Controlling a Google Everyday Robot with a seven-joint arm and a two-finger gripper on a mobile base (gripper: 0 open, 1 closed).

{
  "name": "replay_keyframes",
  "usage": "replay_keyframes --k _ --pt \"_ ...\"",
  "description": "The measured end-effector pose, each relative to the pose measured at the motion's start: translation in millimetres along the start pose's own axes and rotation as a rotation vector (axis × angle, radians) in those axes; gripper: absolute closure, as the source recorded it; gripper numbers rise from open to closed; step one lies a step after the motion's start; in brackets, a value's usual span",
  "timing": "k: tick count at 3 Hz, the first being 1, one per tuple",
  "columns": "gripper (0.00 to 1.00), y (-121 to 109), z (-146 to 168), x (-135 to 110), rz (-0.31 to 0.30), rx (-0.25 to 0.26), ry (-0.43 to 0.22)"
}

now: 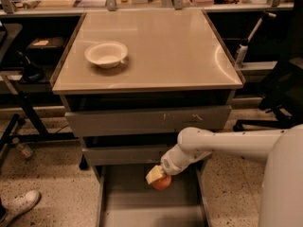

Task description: Place apple into bottom drawer

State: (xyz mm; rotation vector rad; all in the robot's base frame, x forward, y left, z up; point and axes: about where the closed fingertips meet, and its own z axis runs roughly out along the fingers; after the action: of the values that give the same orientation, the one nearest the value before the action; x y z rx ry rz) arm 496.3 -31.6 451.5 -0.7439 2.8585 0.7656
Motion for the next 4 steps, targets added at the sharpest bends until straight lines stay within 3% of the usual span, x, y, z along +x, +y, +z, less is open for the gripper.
replay_keyframes --k 1,2,3,4 --pt "1.00 -11.7 41.6 6.3 0.060 -0.045 0.019" --pt "1.00 -11.7 41.6 6.3 0.060 -0.045 0.019" --pt "1.00 -7.5 78.0 15.2 0.105 -0.085 0.035" --pt "1.00 -8.4 115.3 26.5 0.150 -0.067 0.025"
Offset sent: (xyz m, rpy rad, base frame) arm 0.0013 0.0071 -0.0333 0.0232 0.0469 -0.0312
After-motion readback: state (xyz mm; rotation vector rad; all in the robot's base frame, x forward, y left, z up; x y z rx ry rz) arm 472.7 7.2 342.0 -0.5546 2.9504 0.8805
